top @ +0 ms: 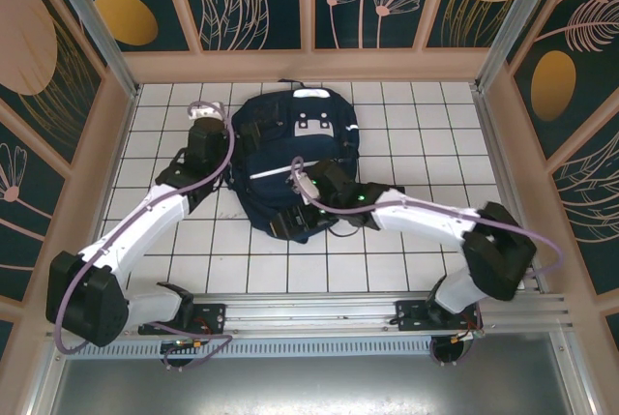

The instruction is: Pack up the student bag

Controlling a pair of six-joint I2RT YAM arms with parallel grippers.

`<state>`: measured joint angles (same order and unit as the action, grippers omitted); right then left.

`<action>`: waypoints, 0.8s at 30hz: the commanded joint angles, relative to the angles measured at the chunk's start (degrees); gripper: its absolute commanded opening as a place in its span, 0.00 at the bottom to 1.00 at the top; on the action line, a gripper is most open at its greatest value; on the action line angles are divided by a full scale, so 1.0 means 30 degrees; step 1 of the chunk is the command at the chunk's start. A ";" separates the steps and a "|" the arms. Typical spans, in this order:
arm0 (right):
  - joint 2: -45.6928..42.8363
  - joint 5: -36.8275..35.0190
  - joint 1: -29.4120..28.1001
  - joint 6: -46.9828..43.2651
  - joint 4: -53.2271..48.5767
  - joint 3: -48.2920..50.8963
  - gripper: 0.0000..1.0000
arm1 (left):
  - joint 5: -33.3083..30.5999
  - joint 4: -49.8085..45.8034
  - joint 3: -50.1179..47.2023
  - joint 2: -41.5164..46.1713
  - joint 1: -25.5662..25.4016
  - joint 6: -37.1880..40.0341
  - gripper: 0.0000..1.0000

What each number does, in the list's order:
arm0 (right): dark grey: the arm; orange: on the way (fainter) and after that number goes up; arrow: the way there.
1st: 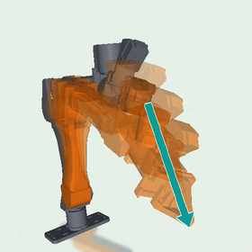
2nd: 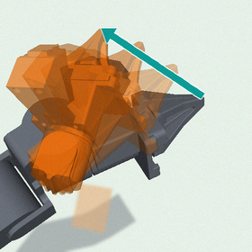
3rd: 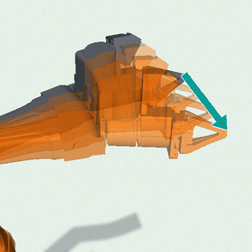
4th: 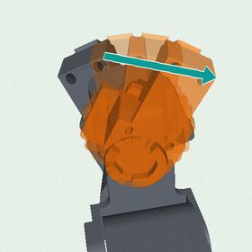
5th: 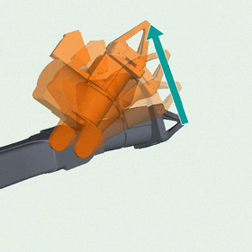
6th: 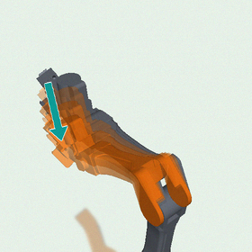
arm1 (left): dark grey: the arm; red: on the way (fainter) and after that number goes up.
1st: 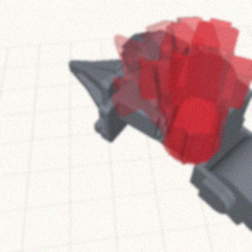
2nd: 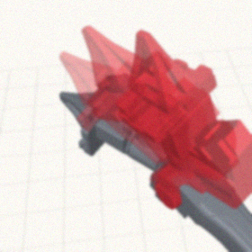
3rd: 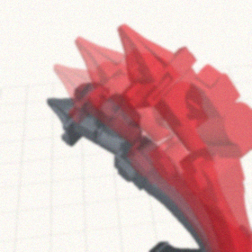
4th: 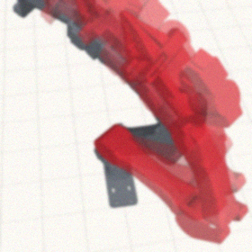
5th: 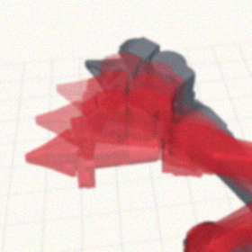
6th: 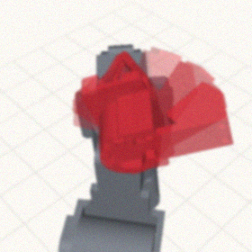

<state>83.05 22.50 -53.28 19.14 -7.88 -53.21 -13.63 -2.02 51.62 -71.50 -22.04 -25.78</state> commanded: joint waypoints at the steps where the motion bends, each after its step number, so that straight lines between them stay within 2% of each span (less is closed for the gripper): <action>1: -0.4860 -0.4937 0.0603 -0.1635 0.3086 0.1322 0.99 | 0.3006 0.3968 -0.2140 0.1198 0.2250 -0.0063 0.99; 2: -0.5904 -0.6604 0.0903 -0.1527 0.3798 0.1829 0.99 | 0.3533 0.5222 -0.2902 0.1483 0.2745 0.0461 0.99; 3: -0.7033 -0.8679 0.1280 -0.1457 0.4600 0.2383 0.99 | 0.3445 0.6868 -0.3967 0.1850 0.2884 0.2250 0.99; 6: -0.9081 -1.2870 0.2540 -0.2970 0.8862 0.4796 0.99 | -0.0442 1.0240 -0.6621 0.2511 0.3248 0.4636 0.99; 8: -0.9356 -1.4515 0.3388 -0.5401 1.1425 0.6407 0.99 | -0.0690 1.2767 -0.8766 0.2894 0.4279 0.5582 0.99; 9: -0.9253 -1.4992 0.3942 -0.6506 1.2073 0.6745 0.99 | -0.1012 1.5064 -1.0152 0.3029 0.4739 0.5885 0.99; 11: -0.8629 -1.6201 0.5242 -0.7177 1.2410 0.6714 0.99 | -0.1086 1.7891 -1.2048 0.2779 0.5568 0.6516 0.99; 12: -0.8223 -1.6849 0.5982 -0.7295 1.2589 0.6687 0.99 | -0.1214 1.8124 -1.2318 0.2390 0.5782 0.7119 0.99; 14: -0.7513 -1.7508 0.7196 -0.7636 1.3835 0.7292 0.99 | -0.1645 1.8063 -1.2514 0.1555 0.6193 0.7095 0.99; 17: -0.6282 -1.7808 1.0895 -0.5658 1.5636 0.8534 0.99 | 0.0054 2.0047 -1.3499 0.0266 0.7484 0.5442 0.99; 19: -0.5761 -1.6217 1.2561 -0.5936 1.6593 0.9324 0.99 | 0.0526 2.0531 -1.3077 -0.0835 0.8054 0.5065 0.99; 21: -0.4753 -1.6543 1.3518 -0.7223 1.9368 1.0782 0.99 | 0.0700 2.3031 -1.3176 -0.2120 0.8168 0.5199 0.99; 23: -0.3927 -1.6274 1.5327 -0.5535 1.9681 1.1603 0.99 | 0.0314 2.4410 -1.3201 -0.3332 0.8197 0.5082 0.99; 24: -0.3659 -1.5275 1.6167 -0.4923 2.0077 1.2107 0.98 | 0.1226 2.4016 -1.3206 -0.3268 0.8219 0.5481 0.99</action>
<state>70.13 -25.52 -9.78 0.89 43.13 -20.16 -13.32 60.53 11.94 -79.83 2.22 -9.50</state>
